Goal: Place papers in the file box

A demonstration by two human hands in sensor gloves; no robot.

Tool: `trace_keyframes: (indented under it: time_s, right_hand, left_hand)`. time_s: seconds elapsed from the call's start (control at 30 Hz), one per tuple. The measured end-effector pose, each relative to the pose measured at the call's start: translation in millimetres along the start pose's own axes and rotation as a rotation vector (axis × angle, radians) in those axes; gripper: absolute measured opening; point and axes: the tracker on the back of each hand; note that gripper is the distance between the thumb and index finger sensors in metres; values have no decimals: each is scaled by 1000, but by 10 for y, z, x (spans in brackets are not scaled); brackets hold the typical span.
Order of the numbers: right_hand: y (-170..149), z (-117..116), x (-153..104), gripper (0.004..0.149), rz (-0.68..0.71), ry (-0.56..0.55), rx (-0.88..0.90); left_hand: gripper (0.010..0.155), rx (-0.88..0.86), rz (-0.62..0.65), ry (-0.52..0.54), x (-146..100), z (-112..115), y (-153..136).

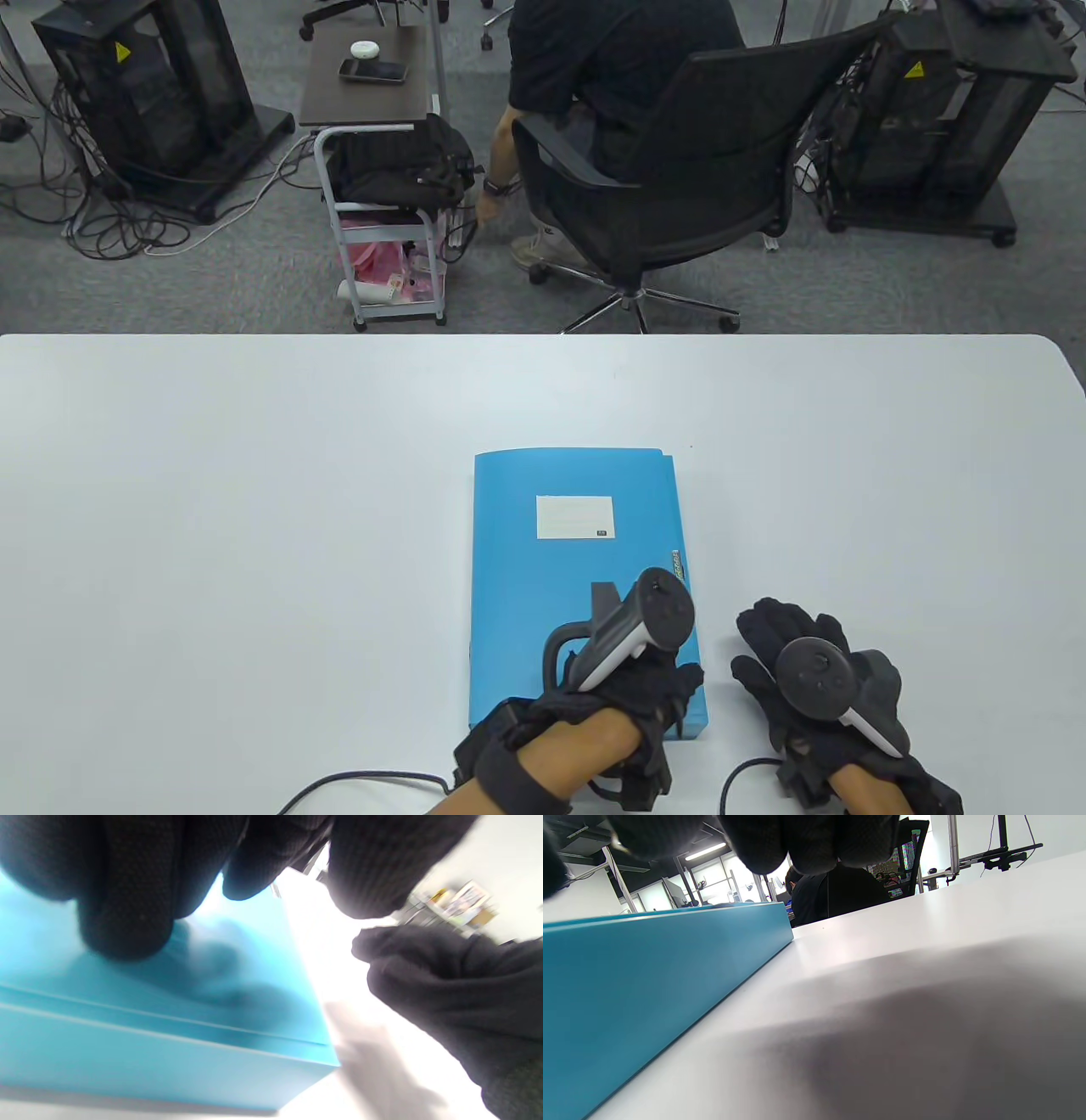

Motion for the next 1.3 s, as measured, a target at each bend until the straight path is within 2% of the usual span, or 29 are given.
trace_keyframes:
  time_s: [0.1,0.17,0.23,0.3,0.4,0.5,0.7,0.8,1.03,1.3]
  right_hand:
    - [-33,31,8,64,-16,-22,-1]
    - [-54,31,8,67,-19,-18,-10]
    - [-67,24,14,69,-21,-16,-21]
    - [-73,20,27,68,-23,-21,-31]
    - [-78,-1,46,69,-24,-8,-62]
    - [-100,-27,53,74,-30,-2,-102]
    - [-186,-95,72,86,-69,23,-121]
    - [-228,-100,89,91,-87,21,-131]
    - [-308,-150,87,97,-121,81,-128]
    - [-369,-161,92,97,-143,95,-118]
  left_hand:
    - [78,21,64,205,-273,-103,-382]
    - [82,31,53,290,-419,-167,-702]
    - [85,58,21,333,-524,-223,-1041]
    - [85,58,17,320,-563,-272,-1382]
    - [92,57,-36,380,-613,-294,-1817]
    - [98,69,-114,387,-602,-274,-2129]
    - [100,40,-152,346,-472,-183,-2364]
    - [102,43,-198,258,-416,-170,-2405]
    - [105,-5,-232,223,-331,-186,-2485]
    - [105,-41,-259,253,-342,-209,-2547]
Point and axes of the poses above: the tracker on the back of each hand, its own y axis roughly to the thumb side, its own x axis roughly from the wrist to the fingertips, z = x × y, and after that the axes turned 14 degrees about -y, right-handed
